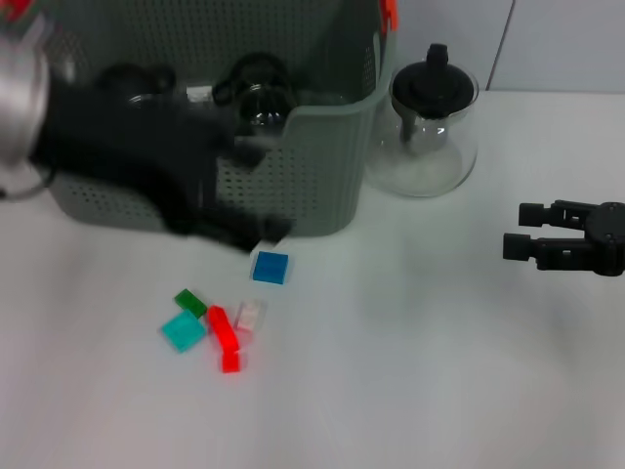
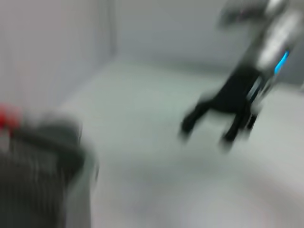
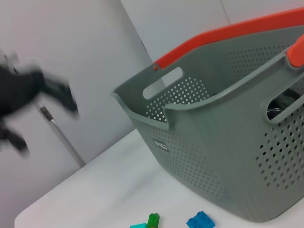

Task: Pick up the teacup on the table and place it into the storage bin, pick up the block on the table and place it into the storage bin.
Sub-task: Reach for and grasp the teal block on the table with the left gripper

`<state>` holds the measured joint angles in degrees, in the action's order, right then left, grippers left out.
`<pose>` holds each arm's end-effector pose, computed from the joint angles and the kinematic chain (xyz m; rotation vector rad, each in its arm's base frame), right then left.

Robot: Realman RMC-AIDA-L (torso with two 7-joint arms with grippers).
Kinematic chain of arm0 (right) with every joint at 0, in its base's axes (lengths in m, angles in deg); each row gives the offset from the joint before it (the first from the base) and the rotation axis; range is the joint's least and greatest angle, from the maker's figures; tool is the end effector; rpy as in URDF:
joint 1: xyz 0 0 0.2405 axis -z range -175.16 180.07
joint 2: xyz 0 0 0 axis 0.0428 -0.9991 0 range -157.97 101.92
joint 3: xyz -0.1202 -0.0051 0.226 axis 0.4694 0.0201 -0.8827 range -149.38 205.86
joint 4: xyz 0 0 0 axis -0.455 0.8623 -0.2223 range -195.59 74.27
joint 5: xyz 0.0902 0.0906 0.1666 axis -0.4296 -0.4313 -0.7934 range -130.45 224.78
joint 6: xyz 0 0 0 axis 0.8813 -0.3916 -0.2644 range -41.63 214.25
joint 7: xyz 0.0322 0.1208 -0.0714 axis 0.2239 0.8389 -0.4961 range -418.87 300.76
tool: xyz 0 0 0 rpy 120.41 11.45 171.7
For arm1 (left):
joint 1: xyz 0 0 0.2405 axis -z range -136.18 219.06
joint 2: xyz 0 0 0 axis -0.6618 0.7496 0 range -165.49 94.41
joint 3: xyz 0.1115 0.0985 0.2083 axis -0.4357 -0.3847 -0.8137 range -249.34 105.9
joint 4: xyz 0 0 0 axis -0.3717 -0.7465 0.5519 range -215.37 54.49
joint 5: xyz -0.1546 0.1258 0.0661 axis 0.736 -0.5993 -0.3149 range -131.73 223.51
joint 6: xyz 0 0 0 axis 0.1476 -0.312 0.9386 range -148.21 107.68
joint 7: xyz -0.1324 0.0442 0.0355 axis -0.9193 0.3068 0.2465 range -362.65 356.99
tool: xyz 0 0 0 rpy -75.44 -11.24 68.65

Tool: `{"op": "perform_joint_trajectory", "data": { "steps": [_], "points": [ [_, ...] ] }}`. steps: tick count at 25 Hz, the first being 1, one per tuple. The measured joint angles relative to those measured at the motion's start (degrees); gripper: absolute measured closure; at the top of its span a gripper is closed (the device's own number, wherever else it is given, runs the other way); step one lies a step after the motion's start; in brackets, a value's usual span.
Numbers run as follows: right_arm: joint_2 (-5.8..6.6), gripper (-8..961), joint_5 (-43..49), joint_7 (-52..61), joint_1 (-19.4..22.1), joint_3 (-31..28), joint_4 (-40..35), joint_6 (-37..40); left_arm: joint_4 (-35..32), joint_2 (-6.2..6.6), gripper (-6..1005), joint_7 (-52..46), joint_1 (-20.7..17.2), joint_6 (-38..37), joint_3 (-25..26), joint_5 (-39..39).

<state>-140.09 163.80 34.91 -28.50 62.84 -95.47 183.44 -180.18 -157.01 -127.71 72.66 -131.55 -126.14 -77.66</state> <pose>0.2789 0.3277 0.0476 -2.7023 0.9808 0.7586 -0.1191 0.3081 0.0884 -2.8835 -0.3907 -0.1307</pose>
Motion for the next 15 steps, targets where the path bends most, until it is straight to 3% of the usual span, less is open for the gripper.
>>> {"op": "perform_joint_trajectory", "data": {
  "steps": [3,5,10,15],
  "points": [
    [0.01,11,0.00,0.19,-0.03,0.02,0.00,-0.07,0.52,-2.23,178,-1.03,-1.67,1.10,-4.95,-13.73],
    [0.00,11,0.00,0.35,-0.04,0.03,0.00,-0.15,2.65,-2.82,179,-3.62,-1.75,2.20,-8.67,-22.46],
    [0.01,10,0.00,0.42,0.06,0.01,0.00,-0.34,9.48,-2.91,181,-9.86,-0.58,5.32,-16.13,-33.75],
    [0.00,10,0.00,0.43,0.13,-0.01,0.00,-0.43,17.13,-2.89,183,-16.89,1.55,10.54,-22.75,-39.28]
  ]
}}
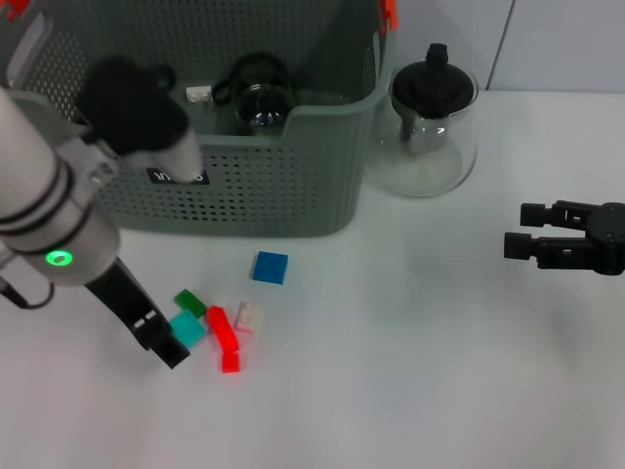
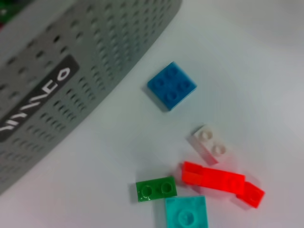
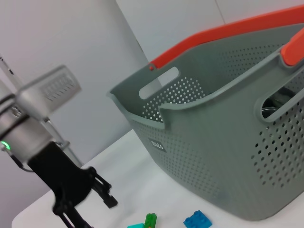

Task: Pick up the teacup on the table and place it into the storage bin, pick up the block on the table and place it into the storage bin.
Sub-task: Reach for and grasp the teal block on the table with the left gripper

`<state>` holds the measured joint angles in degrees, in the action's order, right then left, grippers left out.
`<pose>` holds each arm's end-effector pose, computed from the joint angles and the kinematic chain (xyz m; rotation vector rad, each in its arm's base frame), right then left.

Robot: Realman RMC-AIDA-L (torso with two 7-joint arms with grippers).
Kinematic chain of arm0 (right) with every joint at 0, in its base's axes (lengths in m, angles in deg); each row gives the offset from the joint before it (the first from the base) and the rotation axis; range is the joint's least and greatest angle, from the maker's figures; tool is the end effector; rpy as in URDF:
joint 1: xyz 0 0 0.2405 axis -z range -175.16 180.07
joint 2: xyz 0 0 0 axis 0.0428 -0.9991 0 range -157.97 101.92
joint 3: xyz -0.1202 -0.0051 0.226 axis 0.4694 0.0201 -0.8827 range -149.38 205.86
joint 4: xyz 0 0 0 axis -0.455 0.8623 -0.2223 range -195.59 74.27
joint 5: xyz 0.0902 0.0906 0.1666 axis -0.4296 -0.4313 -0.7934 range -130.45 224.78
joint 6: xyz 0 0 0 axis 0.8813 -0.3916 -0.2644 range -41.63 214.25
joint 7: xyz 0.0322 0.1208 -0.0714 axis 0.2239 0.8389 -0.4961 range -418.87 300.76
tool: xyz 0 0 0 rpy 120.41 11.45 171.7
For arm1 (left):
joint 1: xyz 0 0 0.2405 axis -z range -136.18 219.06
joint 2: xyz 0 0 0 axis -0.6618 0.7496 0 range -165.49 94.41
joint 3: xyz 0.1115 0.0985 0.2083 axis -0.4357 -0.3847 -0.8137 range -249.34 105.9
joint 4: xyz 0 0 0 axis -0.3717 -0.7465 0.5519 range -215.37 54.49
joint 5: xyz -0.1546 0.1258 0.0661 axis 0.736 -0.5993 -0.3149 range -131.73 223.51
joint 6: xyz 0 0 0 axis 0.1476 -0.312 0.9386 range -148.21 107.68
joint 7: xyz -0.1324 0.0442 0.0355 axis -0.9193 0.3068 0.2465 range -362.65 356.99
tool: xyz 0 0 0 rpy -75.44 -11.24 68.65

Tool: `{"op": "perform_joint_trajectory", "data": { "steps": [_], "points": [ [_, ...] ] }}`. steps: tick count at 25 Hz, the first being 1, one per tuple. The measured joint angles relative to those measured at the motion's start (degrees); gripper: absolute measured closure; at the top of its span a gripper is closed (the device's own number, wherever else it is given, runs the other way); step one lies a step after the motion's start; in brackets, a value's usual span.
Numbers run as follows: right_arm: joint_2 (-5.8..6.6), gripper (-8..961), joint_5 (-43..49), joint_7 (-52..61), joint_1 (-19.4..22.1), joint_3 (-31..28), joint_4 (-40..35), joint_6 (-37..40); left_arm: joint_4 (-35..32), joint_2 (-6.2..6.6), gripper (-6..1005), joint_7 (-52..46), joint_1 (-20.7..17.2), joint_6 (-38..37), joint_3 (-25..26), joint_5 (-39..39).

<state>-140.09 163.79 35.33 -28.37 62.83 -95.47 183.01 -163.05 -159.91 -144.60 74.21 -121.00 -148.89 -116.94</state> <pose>0.2803 0.3280 0.0477 -2.6916 0.9948 0.7554 -0.1934 0.3260 0.0035 -2.5746 -0.8879 0.7923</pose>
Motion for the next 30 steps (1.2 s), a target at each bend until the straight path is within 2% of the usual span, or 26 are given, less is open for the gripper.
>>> {"op": "perform_joint_trajectory", "data": {
  "steps": [6,24,30],
  "points": [
    [-0.08,10,0.00,-0.06,-0.01,-0.01,0.00,-0.10,6.51,-0.06,183,-3.50,1.05,7.20,-5.82,-0.71],
    [-0.09,10,0.00,-0.38,0.37,-0.33,0.00,-0.10,13.95,0.35,183,-4.02,3.04,13.57,-7.09,-0.91],
    [-0.09,10,0.00,-0.43,0.46,-0.30,0.00,-0.12,14.57,0.36,243,-3.96,3.10,14.23,-7.09,-0.92]
  ]
}}
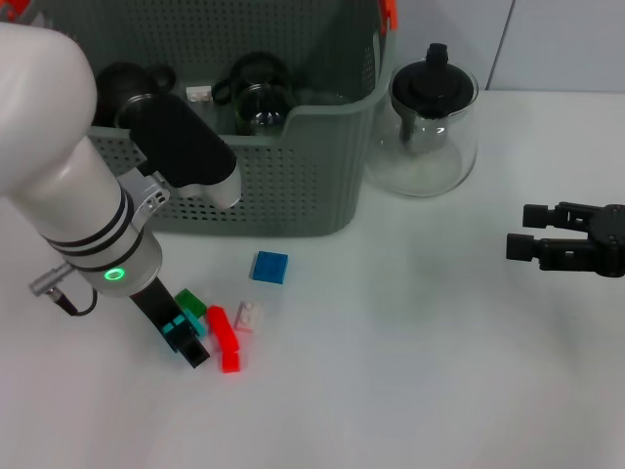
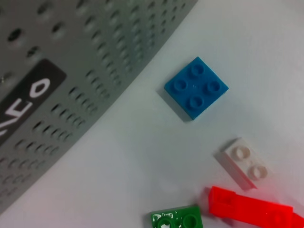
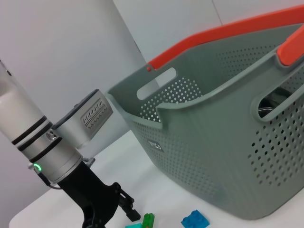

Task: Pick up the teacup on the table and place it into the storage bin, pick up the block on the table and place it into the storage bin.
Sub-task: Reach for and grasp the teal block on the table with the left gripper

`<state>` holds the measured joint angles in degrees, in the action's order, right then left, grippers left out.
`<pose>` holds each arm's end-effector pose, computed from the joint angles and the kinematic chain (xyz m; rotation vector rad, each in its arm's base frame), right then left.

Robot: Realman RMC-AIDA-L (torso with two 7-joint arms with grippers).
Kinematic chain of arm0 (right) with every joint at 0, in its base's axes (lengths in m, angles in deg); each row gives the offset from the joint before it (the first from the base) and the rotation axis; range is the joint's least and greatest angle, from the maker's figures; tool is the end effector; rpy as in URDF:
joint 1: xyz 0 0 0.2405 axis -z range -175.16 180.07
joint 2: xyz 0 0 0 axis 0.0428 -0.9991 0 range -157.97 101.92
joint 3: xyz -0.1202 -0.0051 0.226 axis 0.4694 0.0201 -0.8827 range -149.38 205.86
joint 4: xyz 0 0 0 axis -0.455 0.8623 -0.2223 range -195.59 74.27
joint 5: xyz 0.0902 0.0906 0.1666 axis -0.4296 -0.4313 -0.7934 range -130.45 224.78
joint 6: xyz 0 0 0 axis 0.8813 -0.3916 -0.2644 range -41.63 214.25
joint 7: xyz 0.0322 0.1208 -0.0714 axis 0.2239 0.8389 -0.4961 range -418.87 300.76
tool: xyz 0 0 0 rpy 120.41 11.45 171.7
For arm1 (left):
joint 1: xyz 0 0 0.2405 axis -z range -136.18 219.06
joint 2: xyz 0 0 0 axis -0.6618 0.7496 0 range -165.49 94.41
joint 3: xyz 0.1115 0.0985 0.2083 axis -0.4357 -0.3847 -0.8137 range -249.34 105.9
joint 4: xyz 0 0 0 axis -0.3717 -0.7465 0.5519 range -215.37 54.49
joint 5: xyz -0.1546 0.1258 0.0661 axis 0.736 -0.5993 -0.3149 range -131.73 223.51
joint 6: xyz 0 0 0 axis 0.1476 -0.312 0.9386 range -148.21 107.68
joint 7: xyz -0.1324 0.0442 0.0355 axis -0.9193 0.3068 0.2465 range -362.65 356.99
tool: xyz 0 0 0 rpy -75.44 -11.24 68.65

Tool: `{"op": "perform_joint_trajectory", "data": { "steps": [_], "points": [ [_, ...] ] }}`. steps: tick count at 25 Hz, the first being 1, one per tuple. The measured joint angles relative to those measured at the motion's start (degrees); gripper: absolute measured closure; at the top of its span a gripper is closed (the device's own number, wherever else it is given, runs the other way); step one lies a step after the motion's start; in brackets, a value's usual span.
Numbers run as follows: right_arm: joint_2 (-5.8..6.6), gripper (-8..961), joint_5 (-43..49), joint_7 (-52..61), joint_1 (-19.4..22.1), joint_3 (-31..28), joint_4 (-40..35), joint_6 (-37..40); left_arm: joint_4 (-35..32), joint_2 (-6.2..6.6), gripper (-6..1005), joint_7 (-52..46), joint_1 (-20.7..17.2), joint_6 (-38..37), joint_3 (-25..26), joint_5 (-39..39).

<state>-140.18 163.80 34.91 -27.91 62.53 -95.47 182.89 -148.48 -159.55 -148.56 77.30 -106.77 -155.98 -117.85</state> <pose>0.2830 0.3260 0.0477 -2.6818 0.9961 0.7570 -0.2111 0.3433 -0.0407 -2.5317 -0.8530 0.8482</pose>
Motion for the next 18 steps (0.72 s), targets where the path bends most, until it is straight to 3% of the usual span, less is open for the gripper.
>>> {"op": "perform_joint_trajectory", "data": {
  "steps": [8,18],
  "points": [
    [0.00,9,0.00,-0.01,0.13,-0.08,0.00,0.06,1.16,0.00,323,0.26,0.24,0.84,-0.17,0.00],
    [0.00,9,0.00,-0.05,0.12,-0.10,0.00,0.28,-0.44,0.07,557,-0.50,0.10,0.40,0.13,0.01]
  ]
}}
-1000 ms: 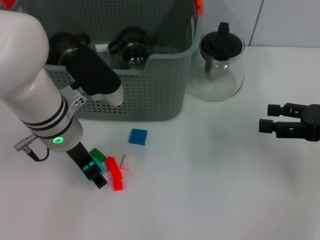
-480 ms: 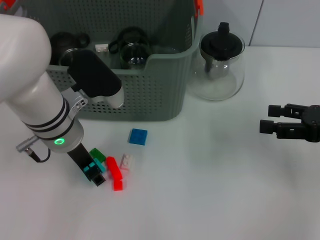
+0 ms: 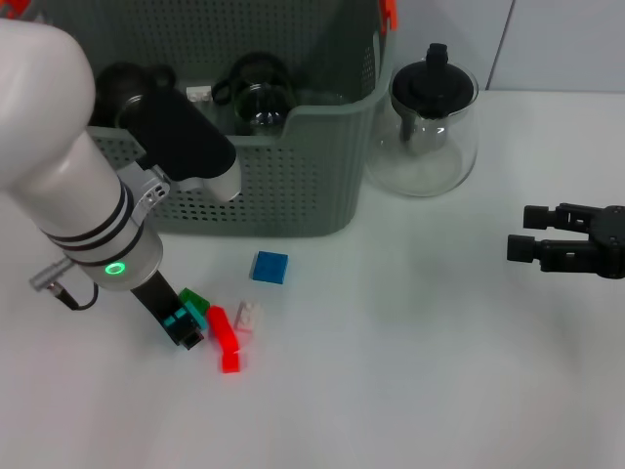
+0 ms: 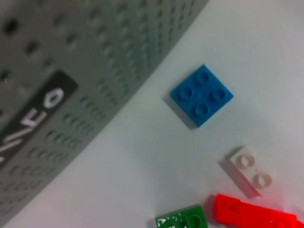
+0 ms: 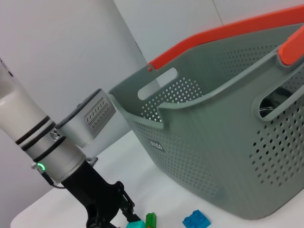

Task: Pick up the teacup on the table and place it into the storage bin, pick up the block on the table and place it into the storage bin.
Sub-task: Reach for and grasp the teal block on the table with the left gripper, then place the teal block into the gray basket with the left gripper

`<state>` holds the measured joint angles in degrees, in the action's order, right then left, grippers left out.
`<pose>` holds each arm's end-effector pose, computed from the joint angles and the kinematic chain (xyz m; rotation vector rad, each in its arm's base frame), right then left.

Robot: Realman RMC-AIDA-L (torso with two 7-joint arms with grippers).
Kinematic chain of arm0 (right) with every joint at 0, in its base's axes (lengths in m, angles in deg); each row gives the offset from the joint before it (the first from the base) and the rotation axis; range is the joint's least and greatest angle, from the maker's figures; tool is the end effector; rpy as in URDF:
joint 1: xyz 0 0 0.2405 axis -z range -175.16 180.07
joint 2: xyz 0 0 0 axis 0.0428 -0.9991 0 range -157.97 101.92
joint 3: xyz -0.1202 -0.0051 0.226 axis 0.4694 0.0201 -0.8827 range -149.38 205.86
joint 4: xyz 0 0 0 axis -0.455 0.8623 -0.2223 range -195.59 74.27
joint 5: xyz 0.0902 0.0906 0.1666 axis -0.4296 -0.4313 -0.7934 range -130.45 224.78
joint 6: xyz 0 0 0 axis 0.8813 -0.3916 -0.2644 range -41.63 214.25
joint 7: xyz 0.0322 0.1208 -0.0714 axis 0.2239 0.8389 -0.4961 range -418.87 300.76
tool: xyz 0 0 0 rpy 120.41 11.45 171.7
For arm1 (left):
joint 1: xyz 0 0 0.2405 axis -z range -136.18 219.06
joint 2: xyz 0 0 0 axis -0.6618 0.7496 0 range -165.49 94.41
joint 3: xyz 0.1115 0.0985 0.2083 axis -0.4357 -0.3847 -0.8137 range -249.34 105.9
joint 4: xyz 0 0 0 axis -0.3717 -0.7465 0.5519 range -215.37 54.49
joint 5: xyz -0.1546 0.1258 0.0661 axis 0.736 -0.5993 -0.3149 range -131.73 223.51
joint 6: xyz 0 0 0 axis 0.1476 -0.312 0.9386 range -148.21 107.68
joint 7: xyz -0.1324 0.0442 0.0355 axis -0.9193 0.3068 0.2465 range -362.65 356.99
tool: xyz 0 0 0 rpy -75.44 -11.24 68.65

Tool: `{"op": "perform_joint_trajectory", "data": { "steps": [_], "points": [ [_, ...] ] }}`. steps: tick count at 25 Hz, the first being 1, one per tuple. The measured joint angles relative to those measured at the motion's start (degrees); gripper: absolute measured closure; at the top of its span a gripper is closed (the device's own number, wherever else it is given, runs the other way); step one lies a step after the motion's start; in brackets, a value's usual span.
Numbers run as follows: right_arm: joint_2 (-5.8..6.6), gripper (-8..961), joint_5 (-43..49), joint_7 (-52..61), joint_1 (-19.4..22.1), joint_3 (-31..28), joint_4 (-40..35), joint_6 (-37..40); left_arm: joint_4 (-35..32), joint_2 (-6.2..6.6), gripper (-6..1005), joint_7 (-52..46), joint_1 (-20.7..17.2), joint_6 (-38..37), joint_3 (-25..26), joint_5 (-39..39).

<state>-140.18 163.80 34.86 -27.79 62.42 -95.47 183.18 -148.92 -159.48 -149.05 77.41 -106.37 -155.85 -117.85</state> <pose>0.2833 0.3249 0.0480 -2.6832 0.9971 0.7611 -0.2089 0.3458 -0.0392 -2.5217 -0.8516 0.8303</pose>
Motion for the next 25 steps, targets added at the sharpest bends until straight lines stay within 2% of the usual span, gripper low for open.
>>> {"op": "perform_joint_trajectory", "data": {
  "steps": [3,7,10,13,15,16,17,18,22,23,25],
  "points": [
    [0.00,10,0.00,0.04,0.01,0.00,0.00,0.06,-5.23,-0.15,577,-0.01,-1.49,-3.19,0.79,0.03],
    [0.00,11,-0.06,0.38,-0.01,0.00,-0.10,0.14,-19.55,-0.52,595,1.04,-4.73,-12.27,6.64,2.82],
    [0.01,11,-0.21,0.40,0.00,0.00,-0.12,0.16,-30.51,-0.37,590,1.91,-5.39,-19.53,14.24,13.51],
    [0.00,10,-0.20,0.17,-0.19,0.00,-0.04,0.05,-34.26,0.05,585,3.08,-2.15,-22.57,23.62,27.13],
    [-0.07,10,-0.18,0.02,-0.36,0.00,-0.03,-0.15,-33.44,0.47,582,3.95,0.86,-22.68,28.85,32.72],
    [-0.13,10,-0.15,-0.01,-0.47,0.01,-0.02,-0.23,-33.44,0.47,580,3.95,0.86,-22.68,28.85,32.72],
    [-0.16,10,-0.15,-0.01,-0.54,0.00,-0.02,-0.22,-30.11,1.49,578,5.27,4.79,-18.88,31.87,34.72],
    [-0.15,10,-0.15,-0.02,-0.59,0.00,-0.02,-0.18,-28.86,1.91,577,5.46,5.71,-17.16,31.94,34.17],
    [-0.17,10,-0.23,-0.04,-0.66,0.00,0.00,0.05,-19.23,4.62,570,5.46,10.37,-4.98,29.81,26.15],
    [-0.17,10,-0.24,-0.04,-0.67,0.00,0.00,0.02,-13.97,5.59,568,5.21,12.42,-0.92,29.26,22.09],
    [-0.17,10,-0.26,-0.04,-0.72,0.01,0.00,-0.03,-7.00,6.54,565,5.13,15.00,3.54,29.32,18.12]
  ]
}}
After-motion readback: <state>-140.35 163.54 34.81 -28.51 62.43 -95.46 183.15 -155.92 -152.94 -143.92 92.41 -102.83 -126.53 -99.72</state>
